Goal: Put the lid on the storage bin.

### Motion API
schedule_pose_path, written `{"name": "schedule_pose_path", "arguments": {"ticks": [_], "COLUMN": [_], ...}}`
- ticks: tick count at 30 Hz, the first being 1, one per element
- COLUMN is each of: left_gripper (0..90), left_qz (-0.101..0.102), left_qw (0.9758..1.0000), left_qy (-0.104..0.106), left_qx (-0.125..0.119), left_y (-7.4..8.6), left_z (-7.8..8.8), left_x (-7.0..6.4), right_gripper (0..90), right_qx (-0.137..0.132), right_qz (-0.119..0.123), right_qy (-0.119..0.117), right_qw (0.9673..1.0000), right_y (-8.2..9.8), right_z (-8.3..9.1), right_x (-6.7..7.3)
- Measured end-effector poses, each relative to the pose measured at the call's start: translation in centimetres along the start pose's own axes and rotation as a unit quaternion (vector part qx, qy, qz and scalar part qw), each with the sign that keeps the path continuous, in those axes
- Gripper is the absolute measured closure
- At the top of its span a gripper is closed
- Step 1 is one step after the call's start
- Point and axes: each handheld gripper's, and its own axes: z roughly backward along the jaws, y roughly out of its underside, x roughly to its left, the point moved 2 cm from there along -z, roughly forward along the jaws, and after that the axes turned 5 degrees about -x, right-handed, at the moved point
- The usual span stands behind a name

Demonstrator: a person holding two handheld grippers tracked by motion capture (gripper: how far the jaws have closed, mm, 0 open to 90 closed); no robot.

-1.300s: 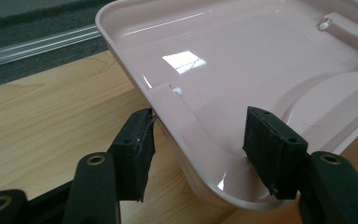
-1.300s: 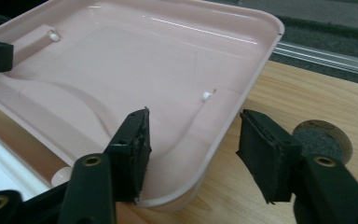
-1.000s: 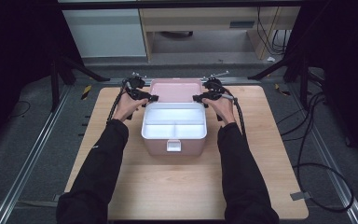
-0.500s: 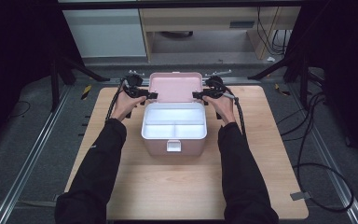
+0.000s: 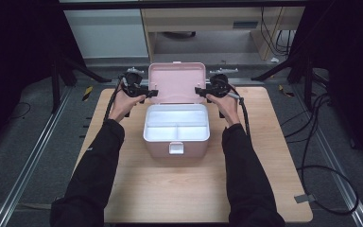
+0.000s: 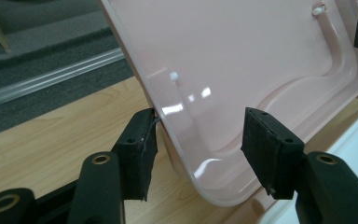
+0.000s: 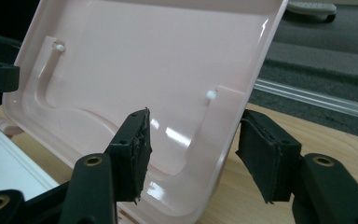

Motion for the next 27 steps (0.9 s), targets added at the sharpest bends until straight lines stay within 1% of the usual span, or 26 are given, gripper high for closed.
{"name": "schedule_pose_path", "arguments": {"ticks": [1,2,5,9,14,16,18,21,22,24,27], "left_gripper": [45.2,45.2,44.6,44.7,46.0,46.5,47.0,46.6,46.7,46.9,47.8], "left_qz": [-0.009,-0.01,-0.024,-0.031,-0.04,-0.043,-0.048,-0.062,-0.065,-0.069,-0.072], "left_qw": [0.9999,0.9999,0.9997,0.9994,0.9986,0.9983,0.998,0.9972,0.9969,0.9964,0.9961], "left_qy": [0.004,0.003,-0.008,-0.006,-0.008,-0.007,-0.008,-0.014,-0.016,-0.016,-0.012], "left_qx": [-0.013,-0.01,-0.009,-0.013,-0.033,-0.04,-0.041,-0.038,-0.041,-0.048,-0.051], "left_y": [-0.3,-0.5,-1.1,-1.7,-2.5,-2.7,-2.9,-3.2,-3.3,-3.5,-3.7], "left_z": [0.2,0.3,0.9,1.6,2.6,3.1,3.6,4.3,4.6,5.2,6.0], "left_x": [0.1,0.0,-0.3,-0.7,-1.3,-1.6,-1.9,-2.5,-2.6,-2.8,-3.2], "right_gripper": [44.2,44.2,44.2,44.3,44.2,44.3,44.4,44.4,44.3,44.4,44.3], "right_qx": [-0.003,-0.008,-0.011,-0.024,-0.038,-0.046,-0.051,-0.057,-0.059,-0.062,-0.067], "right_qz": [0.001,0.001,0.016,0.019,0.034,0.035,0.037,0.044,0.048,0.054,0.06], "right_qy": [-0.001,-0.002,0.002,0.003,0.007,0.007,0.005,0.007,0.009,0.01,0.009], "right_qw": [1.0,1.0,0.9998,0.9995,0.9987,0.9983,0.998,0.9974,0.997,0.9965,0.9959], "right_y": [-0.1,-0.3,-0.8,-1.6,-2.7,-3.1,-3.4,-3.8,-3.9,-4.2,-4.5], "right_z": [0.1,0.2,0.5,1.1,2.3,2.8,3.4,4.1,4.4,4.8,5.6], "right_x": [0.1,0.2,0.6,0.8,1.2,1.4,1.6,2.0,2.3,2.6,2.9]}}
